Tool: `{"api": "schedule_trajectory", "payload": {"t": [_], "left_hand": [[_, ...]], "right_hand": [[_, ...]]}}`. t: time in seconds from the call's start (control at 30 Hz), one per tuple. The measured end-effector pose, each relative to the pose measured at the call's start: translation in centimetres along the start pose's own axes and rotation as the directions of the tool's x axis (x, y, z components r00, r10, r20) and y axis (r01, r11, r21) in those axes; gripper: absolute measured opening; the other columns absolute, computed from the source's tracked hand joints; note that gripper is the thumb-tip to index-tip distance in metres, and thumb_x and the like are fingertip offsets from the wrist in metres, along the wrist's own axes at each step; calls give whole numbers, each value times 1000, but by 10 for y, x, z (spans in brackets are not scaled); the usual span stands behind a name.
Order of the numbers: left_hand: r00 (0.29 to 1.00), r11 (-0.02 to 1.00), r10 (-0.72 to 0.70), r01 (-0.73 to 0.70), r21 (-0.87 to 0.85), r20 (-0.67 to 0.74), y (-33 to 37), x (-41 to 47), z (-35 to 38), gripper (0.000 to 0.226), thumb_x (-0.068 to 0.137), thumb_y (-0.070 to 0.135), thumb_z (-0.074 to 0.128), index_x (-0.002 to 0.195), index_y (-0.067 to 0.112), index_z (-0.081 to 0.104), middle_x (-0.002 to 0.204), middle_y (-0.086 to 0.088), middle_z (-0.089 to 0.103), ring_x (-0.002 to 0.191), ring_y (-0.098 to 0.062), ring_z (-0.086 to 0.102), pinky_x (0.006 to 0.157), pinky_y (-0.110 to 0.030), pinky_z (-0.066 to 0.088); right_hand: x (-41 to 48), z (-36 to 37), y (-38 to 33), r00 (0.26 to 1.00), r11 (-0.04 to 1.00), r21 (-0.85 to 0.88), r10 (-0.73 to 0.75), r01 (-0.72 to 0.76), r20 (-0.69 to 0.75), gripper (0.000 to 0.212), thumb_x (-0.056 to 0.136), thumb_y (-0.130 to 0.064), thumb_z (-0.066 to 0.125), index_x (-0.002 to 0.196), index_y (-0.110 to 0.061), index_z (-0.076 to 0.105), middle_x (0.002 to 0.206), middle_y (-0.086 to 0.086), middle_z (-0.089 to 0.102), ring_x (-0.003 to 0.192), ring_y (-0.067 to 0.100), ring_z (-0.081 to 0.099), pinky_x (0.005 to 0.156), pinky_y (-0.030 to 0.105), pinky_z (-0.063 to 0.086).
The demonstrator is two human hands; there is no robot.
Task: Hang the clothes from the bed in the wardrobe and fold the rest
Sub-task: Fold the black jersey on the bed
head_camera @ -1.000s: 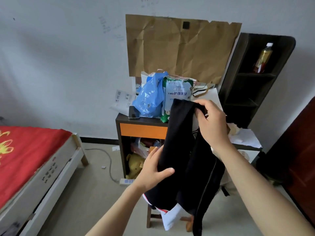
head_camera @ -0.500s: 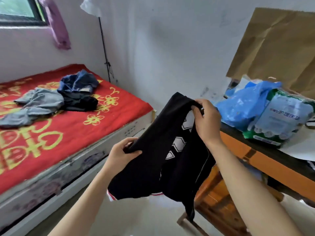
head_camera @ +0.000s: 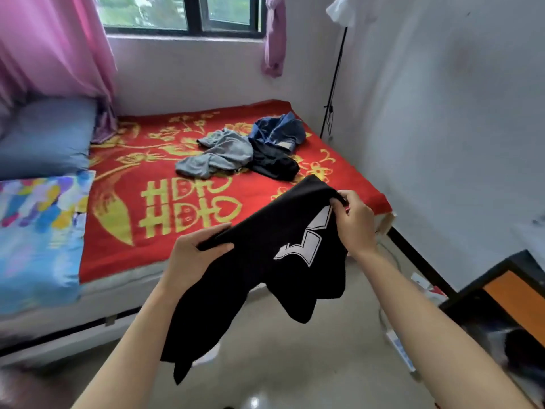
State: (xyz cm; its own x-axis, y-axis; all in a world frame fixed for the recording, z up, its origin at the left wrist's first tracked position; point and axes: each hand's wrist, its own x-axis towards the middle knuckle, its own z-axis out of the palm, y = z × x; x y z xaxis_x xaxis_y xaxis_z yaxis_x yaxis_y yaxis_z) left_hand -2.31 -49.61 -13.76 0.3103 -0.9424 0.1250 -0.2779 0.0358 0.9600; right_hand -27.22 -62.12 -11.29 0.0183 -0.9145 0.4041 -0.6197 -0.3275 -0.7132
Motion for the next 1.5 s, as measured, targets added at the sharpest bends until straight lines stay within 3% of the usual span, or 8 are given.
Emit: {"api": "schedule_trajectory", "payload": {"t": [0.2, 0.43, 0.63, 0.8, 0.97, 1.2, 1.33, 1.5], "left_hand": [[980, 1000, 19, -18, 5, -197, -1, 39, -50, 27, 80, 4, 70, 94, 27, 72, 81, 21, 71, 79, 2, 66, 77, -16, 50], [860, 950, 73, 94, 298, -505, 1, 85, -85, 20, 86, 19, 65, 104, 17, 73, 104, -1, 72, 99, -17, 64, 74, -17, 42], [723, 934, 39, 218, 282, -690, -3, 125, -121, 31, 91, 17, 55, 121, 14, 62, 119, -4, 65, 111, -21, 57, 79, -17, 34], [641, 909, 7, 315, 271, -767, -17, 164, -171, 31, 92, 14, 53, 121, 8, 61, 121, -10, 63, 115, -26, 54, 92, -27, 37], [576, 856, -51, 446, 262, -816, -39, 203, -219, 29, 91, 15, 54, 118, 7, 62, 120, -14, 62, 113, -31, 54, 89, -31, 40], [599, 548, -63, 689, 474, -798, -60, 248, -262, 28, 90, 33, 53, 108, 16, 66, 105, -12, 68, 99, -35, 59, 77, -36, 46], [821, 902, -96, 310, 299, -563, -60, 270, -274, 88, 67, 64, 63, 142, 25, 37, 135, 3, 45, 126, -12, 43, 98, -31, 38], [956, 965, -190, 224, 138, -225, -71, 303, -291, 95, 53, 51, 73, 139, 27, 39, 131, 15, 49, 121, 0, 45, 100, -26, 40]], "right_hand": [[25, 95, -27, 937, 986, -102, 155, -129, 313, 23, 95, -19, 50, 110, -4, 59, 106, 15, 65, 102, 33, 58, 75, 35, 39], [-51, 195, -78, 639, 1000, 18, -30, 25, 769, 57, 97, -40, 44, 145, -12, 31, 140, 9, 44, 130, 23, 40, 104, 33, 34], [-72, 249, -124, 416, 862, 156, 68, -482, 907, 41, 94, -55, 38, 113, -23, 55, 101, -13, 60, 94, 4, 57, 74, 19, 43], [5, 281, -135, 520, 764, 285, 76, -578, 851, 13, 85, -19, 67, 83, -7, 66, 78, 7, 66, 71, 17, 64, 63, 25, 46], [121, 313, -180, 746, 805, 513, -139, -298, 651, 11, 83, -4, 65, 72, 0, 64, 63, 4, 54, 57, 6, 50, 57, 25, 37], [222, 372, -263, 612, 769, 572, -605, 285, 509, 18, 79, -5, 70, 96, -6, 74, 87, -2, 67, 80, 12, 60, 77, 22, 46], [234, 400, -287, 352, 705, 583, -708, 403, 613, 23, 78, -3, 69, 99, -8, 74, 91, -6, 66, 79, 5, 59, 74, 12, 44], [229, 436, -303, 368, 721, 657, -685, 220, 629, 18, 74, -2, 73, 91, -9, 74, 81, -2, 68, 65, -1, 60, 66, 14, 49]]}}
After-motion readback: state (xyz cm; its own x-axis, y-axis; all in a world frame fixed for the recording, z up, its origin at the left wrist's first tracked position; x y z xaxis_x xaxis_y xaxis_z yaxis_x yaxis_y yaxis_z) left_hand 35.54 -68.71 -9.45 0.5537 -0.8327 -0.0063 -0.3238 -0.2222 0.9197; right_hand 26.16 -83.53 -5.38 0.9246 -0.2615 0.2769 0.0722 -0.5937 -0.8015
